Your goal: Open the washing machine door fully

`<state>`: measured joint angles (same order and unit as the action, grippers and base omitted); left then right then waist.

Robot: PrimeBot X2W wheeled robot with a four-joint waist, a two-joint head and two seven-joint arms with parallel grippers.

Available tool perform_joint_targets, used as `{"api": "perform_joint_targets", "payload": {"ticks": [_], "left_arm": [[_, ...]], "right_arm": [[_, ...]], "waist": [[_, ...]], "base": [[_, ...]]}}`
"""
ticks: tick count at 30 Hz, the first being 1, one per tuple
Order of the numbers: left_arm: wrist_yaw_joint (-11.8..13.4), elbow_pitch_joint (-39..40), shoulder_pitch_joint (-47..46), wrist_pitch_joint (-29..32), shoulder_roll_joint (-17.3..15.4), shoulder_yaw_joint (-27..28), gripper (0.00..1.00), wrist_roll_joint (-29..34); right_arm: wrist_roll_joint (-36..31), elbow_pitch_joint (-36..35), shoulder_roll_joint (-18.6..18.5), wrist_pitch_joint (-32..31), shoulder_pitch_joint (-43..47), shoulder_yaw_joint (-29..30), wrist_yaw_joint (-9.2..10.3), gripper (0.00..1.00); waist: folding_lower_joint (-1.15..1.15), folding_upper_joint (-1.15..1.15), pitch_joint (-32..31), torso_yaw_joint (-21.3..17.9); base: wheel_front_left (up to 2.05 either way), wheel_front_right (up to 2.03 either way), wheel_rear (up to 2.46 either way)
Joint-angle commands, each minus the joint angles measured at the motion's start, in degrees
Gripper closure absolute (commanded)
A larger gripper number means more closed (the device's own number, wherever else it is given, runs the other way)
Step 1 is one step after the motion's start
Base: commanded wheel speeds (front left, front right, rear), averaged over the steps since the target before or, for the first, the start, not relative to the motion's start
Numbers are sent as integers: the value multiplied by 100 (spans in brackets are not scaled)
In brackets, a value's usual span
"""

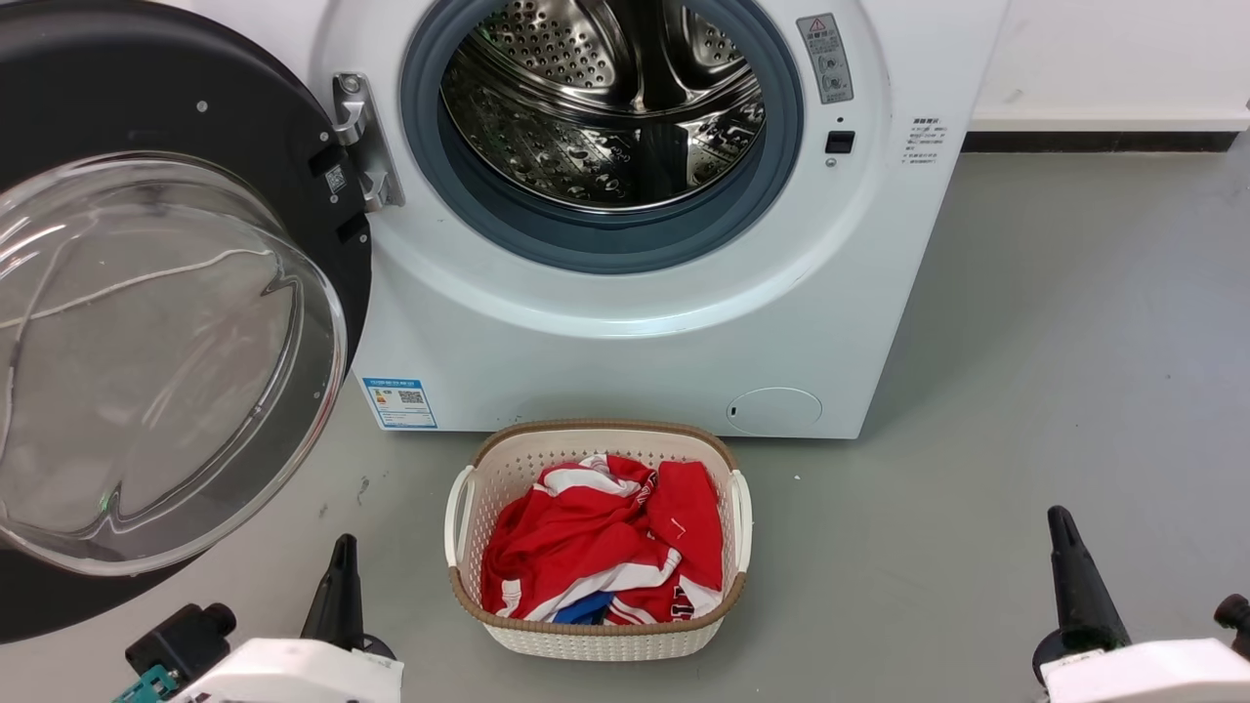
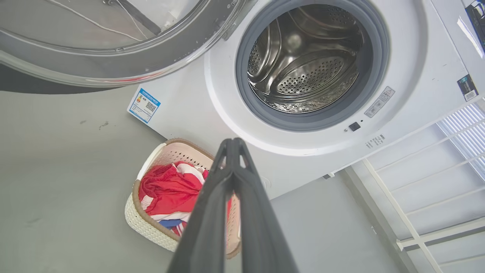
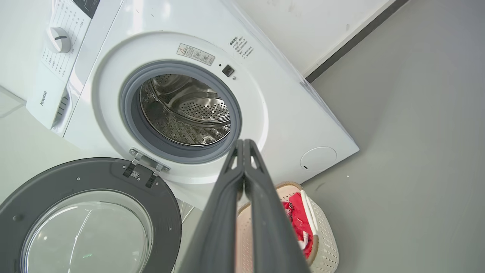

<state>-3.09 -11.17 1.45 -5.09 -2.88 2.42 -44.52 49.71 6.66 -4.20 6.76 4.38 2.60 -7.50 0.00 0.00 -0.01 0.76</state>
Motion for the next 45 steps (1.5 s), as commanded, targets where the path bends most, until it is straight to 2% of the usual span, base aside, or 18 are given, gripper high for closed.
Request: {"api": "perform_joint_targets", "payload": {"ticks": [1,26,45], "left_arm": [[-41,52,-171,51,-1,34,100,-190],[-207,-78,-421,485,0,184,100,-1960],[-299,-158,-572,743,1,274,100,-3006]], "right_arm": [[198,-28,-52,-36,-200,3,1,100],[1858,261,-64,-448,-529,46,1,100],[2819,432,-54,-715,-753,94,1,100]], "waist": [[0,0,0,-1],[0,0,6,-24],[0,0,10,-40]], "base": [[0,0,0],[0,0,0],[0,0,0]]}}
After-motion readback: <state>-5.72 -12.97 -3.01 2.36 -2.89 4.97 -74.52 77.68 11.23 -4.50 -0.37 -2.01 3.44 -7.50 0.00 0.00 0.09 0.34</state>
